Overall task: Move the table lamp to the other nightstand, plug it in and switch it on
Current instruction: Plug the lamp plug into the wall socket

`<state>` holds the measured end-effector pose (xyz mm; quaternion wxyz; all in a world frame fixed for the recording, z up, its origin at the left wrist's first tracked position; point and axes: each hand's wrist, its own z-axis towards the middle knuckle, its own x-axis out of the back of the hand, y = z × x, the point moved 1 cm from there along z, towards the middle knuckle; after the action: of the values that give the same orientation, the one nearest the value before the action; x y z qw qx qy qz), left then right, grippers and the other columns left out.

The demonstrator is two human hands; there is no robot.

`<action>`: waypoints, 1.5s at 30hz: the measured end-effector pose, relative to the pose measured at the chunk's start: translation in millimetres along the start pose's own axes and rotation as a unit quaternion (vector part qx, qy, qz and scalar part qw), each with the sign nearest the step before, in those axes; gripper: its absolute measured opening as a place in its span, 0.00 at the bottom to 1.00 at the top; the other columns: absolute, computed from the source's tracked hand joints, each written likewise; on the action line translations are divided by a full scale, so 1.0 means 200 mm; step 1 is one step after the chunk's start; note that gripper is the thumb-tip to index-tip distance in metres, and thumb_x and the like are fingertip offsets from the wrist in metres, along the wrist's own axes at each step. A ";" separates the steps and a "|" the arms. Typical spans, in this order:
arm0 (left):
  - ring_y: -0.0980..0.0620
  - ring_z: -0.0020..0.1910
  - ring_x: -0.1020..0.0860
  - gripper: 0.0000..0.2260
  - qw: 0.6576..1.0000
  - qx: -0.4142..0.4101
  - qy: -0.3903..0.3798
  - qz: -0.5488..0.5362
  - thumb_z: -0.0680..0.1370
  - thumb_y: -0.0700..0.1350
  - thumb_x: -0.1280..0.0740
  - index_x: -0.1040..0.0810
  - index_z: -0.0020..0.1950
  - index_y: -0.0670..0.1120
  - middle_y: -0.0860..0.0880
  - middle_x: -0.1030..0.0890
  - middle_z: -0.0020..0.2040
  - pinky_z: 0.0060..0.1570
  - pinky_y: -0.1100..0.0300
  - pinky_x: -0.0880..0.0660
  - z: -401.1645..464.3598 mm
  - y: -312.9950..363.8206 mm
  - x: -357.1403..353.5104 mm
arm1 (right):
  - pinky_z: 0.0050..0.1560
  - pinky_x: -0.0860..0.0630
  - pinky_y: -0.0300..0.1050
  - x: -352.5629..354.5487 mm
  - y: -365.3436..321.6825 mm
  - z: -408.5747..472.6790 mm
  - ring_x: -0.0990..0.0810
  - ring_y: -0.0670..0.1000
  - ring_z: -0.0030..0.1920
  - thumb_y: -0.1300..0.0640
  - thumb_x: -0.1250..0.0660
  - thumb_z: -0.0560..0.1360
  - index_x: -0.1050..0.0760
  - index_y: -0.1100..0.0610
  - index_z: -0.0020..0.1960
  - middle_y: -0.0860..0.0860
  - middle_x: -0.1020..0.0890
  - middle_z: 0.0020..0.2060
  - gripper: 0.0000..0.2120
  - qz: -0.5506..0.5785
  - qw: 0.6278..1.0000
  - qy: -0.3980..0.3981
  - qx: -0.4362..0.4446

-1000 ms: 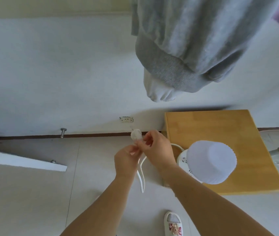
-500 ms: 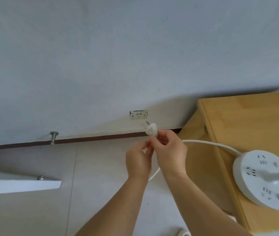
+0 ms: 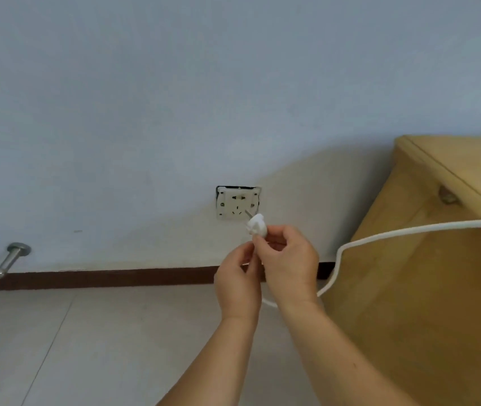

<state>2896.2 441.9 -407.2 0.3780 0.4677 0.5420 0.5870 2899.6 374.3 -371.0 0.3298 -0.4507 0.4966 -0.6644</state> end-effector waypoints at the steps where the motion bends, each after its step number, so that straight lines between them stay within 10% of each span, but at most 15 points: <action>1: 0.62 0.40 0.21 0.06 1.000 -0.008 0.001 0.004 0.75 0.46 0.35 0.18 0.44 0.51 0.54 0.17 0.39 0.35 0.72 0.30 0.03 -0.03 -0.02 | 0.36 0.24 0.32 0.00 0.03 0.01 0.21 0.36 0.37 0.56 0.28 0.70 0.26 0.45 0.39 0.41 0.19 0.35 0.09 -0.004 1.000 0.004 0.016; 11: 0.48 0.44 0.18 0.06 0.997 -0.030 -0.068 -0.014 0.74 0.44 0.34 0.17 0.42 0.48 0.47 0.15 0.40 0.46 0.51 0.23 0.21 -0.15 -0.09 | 0.35 0.29 0.27 -0.05 0.21 0.07 0.22 0.35 0.37 0.56 0.27 0.70 0.24 0.48 0.41 0.40 0.19 0.36 0.06 -0.023 0.997 0.044 0.058; 26: 0.64 0.39 0.19 0.04 0.981 0.004 -0.158 -0.110 0.72 0.46 0.30 0.17 0.44 0.49 0.54 0.15 0.40 0.33 0.76 0.28 0.50 -0.35 0.06 | 0.33 0.31 0.21 -0.35 0.33 0.17 0.24 0.30 0.34 0.59 0.28 0.70 0.27 0.47 0.36 0.43 0.20 0.33 0.11 0.016 0.995 0.088 0.038; 34: 0.52 0.52 0.19 0.08 0.974 0.030 -0.189 -0.124 0.75 0.44 0.35 0.17 0.51 0.47 0.47 0.15 0.50 0.58 0.51 0.24 0.55 -0.37 0.04 | 0.42 0.24 0.40 -0.41 0.37 0.21 0.19 0.43 0.39 0.55 0.27 0.70 0.24 0.52 0.41 0.44 0.19 0.36 0.05 0.025 0.986 0.162 0.012; 45: 0.51 0.49 0.18 0.11 0.975 0.027 -0.182 -0.121 0.76 0.50 0.36 0.17 0.47 0.47 0.47 0.15 0.46 0.55 0.51 0.23 0.56 -0.39 0.05 | 0.38 0.25 0.35 -0.45 0.38 0.22 0.21 0.41 0.36 0.56 0.27 0.70 0.24 0.52 0.40 0.43 0.19 0.35 0.05 0.014 0.986 0.163 -0.001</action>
<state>2996.7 492.9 -486.8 0.5258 0.5080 0.5320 0.4271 2973.9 415.3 -463.7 0.2532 -0.3295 0.5512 -0.7235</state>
